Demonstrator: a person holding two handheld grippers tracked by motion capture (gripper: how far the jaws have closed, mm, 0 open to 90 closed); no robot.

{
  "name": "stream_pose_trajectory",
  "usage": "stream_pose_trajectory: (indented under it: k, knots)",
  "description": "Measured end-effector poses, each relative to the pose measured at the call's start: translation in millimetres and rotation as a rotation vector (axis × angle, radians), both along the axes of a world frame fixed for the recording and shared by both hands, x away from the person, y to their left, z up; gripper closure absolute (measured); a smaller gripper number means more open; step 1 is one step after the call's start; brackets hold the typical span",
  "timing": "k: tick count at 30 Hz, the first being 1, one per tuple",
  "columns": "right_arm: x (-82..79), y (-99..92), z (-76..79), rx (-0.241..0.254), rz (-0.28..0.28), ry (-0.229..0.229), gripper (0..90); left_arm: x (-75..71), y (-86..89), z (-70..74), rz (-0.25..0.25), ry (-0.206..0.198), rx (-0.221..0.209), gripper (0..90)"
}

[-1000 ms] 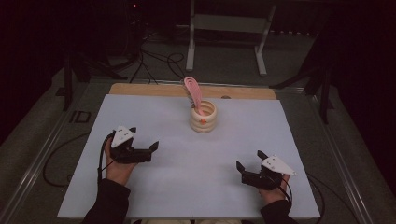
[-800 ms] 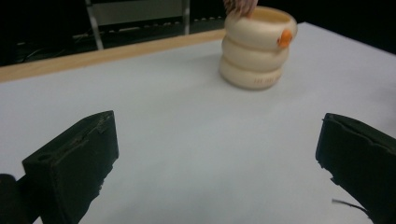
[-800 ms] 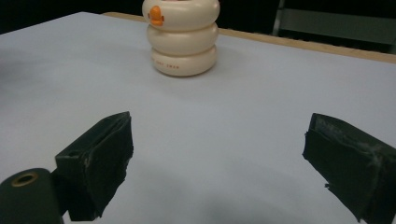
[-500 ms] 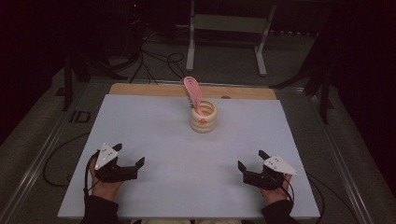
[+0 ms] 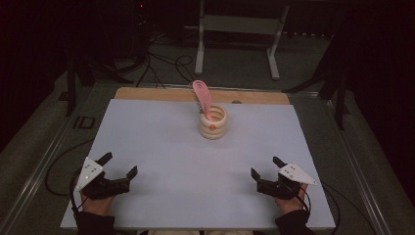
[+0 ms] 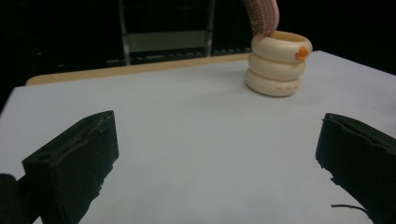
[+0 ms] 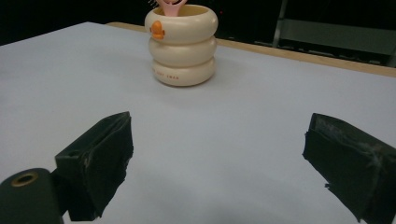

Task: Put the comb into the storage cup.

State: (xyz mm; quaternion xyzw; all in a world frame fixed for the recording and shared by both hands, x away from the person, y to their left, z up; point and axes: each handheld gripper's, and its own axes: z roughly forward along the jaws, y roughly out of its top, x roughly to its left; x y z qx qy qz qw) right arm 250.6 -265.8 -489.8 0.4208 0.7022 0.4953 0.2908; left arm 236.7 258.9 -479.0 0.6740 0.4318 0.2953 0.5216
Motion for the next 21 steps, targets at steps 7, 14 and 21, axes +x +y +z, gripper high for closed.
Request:
stream_pose_trajectory:
  k: [7, 14, 21]
  knots:
    - [0.4, -1.6, 0.5, 0.001, 0.007, -0.004, 7.8, 0.5, -5.3, -2.1, -0.01, -0.007, 0.049, 0.2]
    - [1.0, -0.4, -0.1, -0.003, 0.017, -0.001, 7.8, 1.1, -7.9, -4.3, -0.004, -0.01, 0.066, 0.2]
    - [1.2, -1.3, 0.4, 0.003, 0.017, -0.002, 7.8, 1.6, -7.7, -4.9, 0.003, -0.011, 0.069, 0.2]
